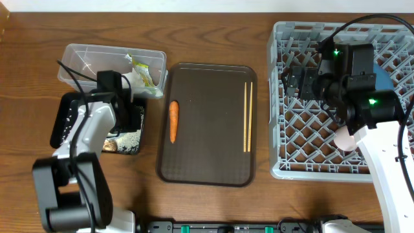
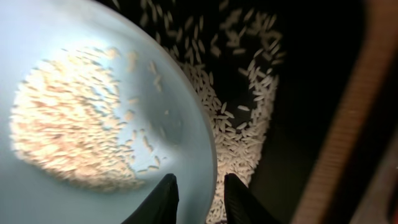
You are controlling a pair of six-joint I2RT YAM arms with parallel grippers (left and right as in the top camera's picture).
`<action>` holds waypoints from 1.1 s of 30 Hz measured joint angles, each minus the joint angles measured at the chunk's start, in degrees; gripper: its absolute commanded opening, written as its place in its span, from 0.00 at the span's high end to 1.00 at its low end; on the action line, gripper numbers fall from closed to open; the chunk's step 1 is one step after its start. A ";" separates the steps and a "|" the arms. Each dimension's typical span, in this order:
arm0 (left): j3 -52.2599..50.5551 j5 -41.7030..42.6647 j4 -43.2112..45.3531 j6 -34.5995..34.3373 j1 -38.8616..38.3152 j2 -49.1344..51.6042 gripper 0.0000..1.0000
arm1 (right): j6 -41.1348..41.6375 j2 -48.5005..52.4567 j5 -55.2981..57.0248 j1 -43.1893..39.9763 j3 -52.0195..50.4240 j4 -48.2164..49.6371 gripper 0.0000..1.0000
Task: Sort waste into correct bins and load items into the dishwasher rack
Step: 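Shake the bowl upside down with the left gripper to empty remaining rice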
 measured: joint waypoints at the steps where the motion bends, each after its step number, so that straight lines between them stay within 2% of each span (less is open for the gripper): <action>1: 0.00 0.00 0.02 -0.04 0.00 0.57 0.85 | 0.00 0.00 0.00 0.00 0.00 -0.13 0.01; 3: 0.00 -0.09 0.28 0.20 0.00 0.96 0.89 | 0.00 0.00 0.00 0.00 0.02 -0.28 0.01; 16: 0.00 -0.20 1.57 0.39 0.00 1.95 0.88 | 0.00 0.00 0.00 0.00 0.02 -0.63 0.01; 19: 0.00 -0.24 2.01 0.39 0.00 2.34 0.94 | 0.00 0.00 0.00 0.00 0.02 -0.63 0.01; 23: 0.07 -0.63 2.51 0.83 0.00 2.34 0.94 | 0.00 0.00 0.00 0.00 0.00 -0.98 0.01; 33: 4.50 1.79 -8.11 -0.15 0.00 -1.46 0.94 | 0.00 0.00 0.00 0.00 0.00 -1.49 0.01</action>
